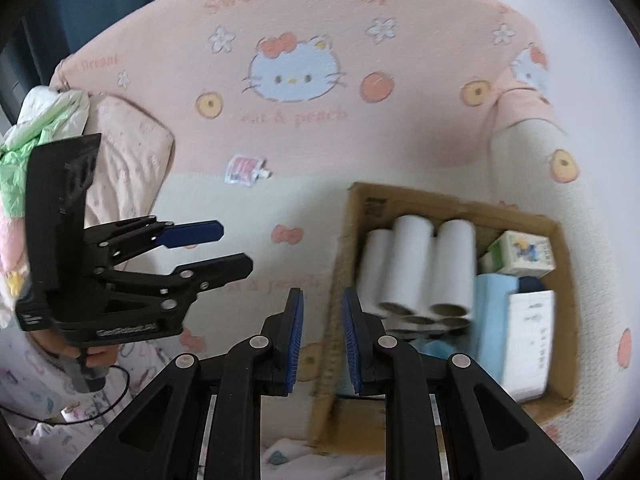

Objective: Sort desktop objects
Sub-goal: 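Withdraw both grippers from the box and move toward the squeeze pouch, then lower both grippers to the white-and-red squeeze pouch on the mat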

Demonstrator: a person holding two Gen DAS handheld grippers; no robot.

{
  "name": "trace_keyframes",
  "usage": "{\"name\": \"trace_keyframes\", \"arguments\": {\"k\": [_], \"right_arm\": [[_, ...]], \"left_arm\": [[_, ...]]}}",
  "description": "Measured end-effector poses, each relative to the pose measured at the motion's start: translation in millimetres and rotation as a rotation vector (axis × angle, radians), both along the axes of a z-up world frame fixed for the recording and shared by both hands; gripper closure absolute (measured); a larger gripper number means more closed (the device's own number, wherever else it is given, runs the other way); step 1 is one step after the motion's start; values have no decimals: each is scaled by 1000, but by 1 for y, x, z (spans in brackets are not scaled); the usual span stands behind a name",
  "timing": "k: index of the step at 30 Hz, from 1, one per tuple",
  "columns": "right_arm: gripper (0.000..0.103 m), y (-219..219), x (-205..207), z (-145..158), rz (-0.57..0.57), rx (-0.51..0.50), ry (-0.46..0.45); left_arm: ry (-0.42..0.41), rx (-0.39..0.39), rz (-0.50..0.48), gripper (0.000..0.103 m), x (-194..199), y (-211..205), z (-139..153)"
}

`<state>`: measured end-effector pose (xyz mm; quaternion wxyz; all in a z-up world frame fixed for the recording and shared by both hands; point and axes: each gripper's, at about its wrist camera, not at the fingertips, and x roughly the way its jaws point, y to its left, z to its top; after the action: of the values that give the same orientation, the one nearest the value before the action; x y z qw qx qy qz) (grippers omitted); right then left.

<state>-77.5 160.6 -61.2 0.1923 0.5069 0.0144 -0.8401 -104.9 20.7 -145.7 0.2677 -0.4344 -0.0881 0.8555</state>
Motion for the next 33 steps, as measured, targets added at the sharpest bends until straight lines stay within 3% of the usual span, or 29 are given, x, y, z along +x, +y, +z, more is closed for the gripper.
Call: {"name": "trace_keyframes", "arguments": {"k": [5, 12, 15, 18, 21, 23, 25, 27, 33], "right_arm": [[87, -33, 0, -14, 27, -16, -24], [87, -85, -2, -23, 149, -38, 16], [87, -108, -7, -31, 183, -42, 19], [87, -131, -18, -43, 213, -34, -1], [87, -152, -30, -57, 221, -6, -24], [87, -165, -42, -70, 210, 14, -34], [87, -173, -53, -80, 204, 17, -44], [87, -180, -66, -91, 198, 8, -63], [87, -190, -114, -121, 157, -77, -157]], "left_arm": [[-53, 5, 30, 44, -3, -28, -32], [89, -104, 31, 44, -11, -58, -53], [85, -120, 67, 44, -26, -77, -69], [23, -73, 128, 44, -43, -103, -86], [-60, 32, 221, 44, -56, -132, -100], [-72, 73, 268, 44, -62, -145, -104], [-61, 62, 307, 44, -70, -152, -106], [-70, 74, 342, 43, -77, -157, -111], [-203, 215, 436, 40, -96, -181, -138]]}}
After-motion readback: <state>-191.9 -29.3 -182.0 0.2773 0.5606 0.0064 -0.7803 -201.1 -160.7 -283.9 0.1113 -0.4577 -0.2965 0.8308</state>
